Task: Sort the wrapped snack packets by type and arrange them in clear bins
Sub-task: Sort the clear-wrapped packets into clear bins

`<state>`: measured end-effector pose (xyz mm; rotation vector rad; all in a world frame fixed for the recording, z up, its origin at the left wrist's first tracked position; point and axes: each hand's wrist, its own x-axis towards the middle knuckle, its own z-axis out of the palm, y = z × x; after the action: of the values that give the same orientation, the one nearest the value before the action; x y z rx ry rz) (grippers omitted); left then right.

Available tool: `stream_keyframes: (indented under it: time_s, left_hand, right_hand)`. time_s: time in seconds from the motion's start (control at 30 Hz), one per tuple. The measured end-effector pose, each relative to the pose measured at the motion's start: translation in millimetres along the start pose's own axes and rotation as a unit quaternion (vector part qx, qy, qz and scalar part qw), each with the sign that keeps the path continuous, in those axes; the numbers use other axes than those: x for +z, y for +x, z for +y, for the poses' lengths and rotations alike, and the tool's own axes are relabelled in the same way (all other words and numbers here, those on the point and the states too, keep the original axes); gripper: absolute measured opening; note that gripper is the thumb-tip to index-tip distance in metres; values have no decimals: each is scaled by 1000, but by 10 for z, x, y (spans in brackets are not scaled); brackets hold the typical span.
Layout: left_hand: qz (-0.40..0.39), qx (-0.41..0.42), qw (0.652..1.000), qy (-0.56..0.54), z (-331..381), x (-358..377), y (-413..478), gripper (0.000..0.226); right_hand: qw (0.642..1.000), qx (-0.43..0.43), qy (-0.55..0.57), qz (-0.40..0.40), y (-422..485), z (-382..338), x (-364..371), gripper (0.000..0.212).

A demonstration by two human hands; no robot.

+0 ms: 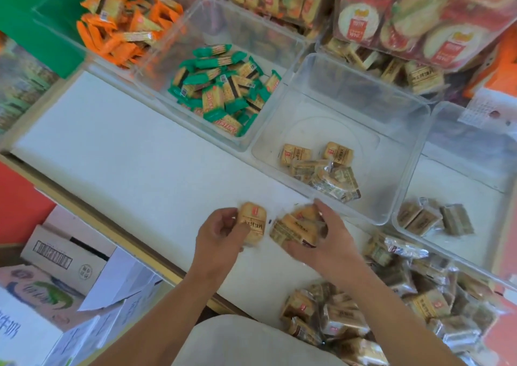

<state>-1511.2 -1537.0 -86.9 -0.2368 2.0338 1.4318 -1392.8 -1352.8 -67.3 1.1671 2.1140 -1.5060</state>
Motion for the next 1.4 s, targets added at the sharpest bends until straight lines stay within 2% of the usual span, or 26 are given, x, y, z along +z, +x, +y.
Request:
stream_keyframes:
  time_s: [0.07,0.17,0.23,0.3,0.4,0.47,0.57,0.63,0.73,0.8,0.87,0.9,1.03,1.13,1.27,1.33,1.4]
  left_hand:
    - [7,53,998,-29,392,103,-54,23]
    - [-10,122,991,-52,924,361,-20,18]
    - [-18,154,987,-41,1143,570,124,17]
    - [-36,171,984,20,1255,783,320,19]
    - [-62,197,960,191,1260,1042,602,35]
    - [-77,202,938,273,1248,1144,719,42]
    - [-119,214,904,351,1186,1156,767,37]
    - [-108,251,902,336,1111,1053,663,33]
    - [-73,320,899,290,946,839,370,23]
    - [-79,288,915,271,780,736,167,16]
    - [-125,201,939,247,544,684,-9,13]
    - [-156,166,941,250,403,673,-73,13]
    - [-247,82,914,312,-216,645,-324,17]
    - [-259,60,904,336,-560,599,-536,20]
    - [-230,73,900,363,-847,543,-776,27]
    - [-217,78,900,370,-949,523,-860,41]
    - [-220,85,891,388,-1029,517,-922,65]
  right_hand:
    - [1000,-12,21,20,-145,-289,-274,78]
    - [998,-47,27,23,-305,-526,-667,79]
    - [996,-56,41,61,-287,-632,-900,76]
    - [989,-51,38,131,-127,-665,-1092,75]
    - [978,-25,-79,192,283,-588,-1233,82]
    - [973,-2,-138,184,542,-502,-1217,77]
    - [969,23,-189,155,753,-426,-1135,76]
    - [966,25,-220,135,776,-387,-1120,83]
    - [960,0,-250,126,624,-356,-1169,78]
    - [956,-28,-244,161,341,-346,-1177,66]
    - [957,-56,-200,200,-31,-295,-1088,54]
    - [960,-66,-177,207,-208,-244,-1009,49]
    - [987,-43,-62,143,-746,148,-561,32]
    - [991,-24,-25,133,-999,633,-286,19]
    - [973,-78,-52,209,-1189,1138,-153,25]
    - [955,-104,-118,253,-1225,1288,-153,35]
    - [947,-113,-171,248,-1233,1382,-158,49]
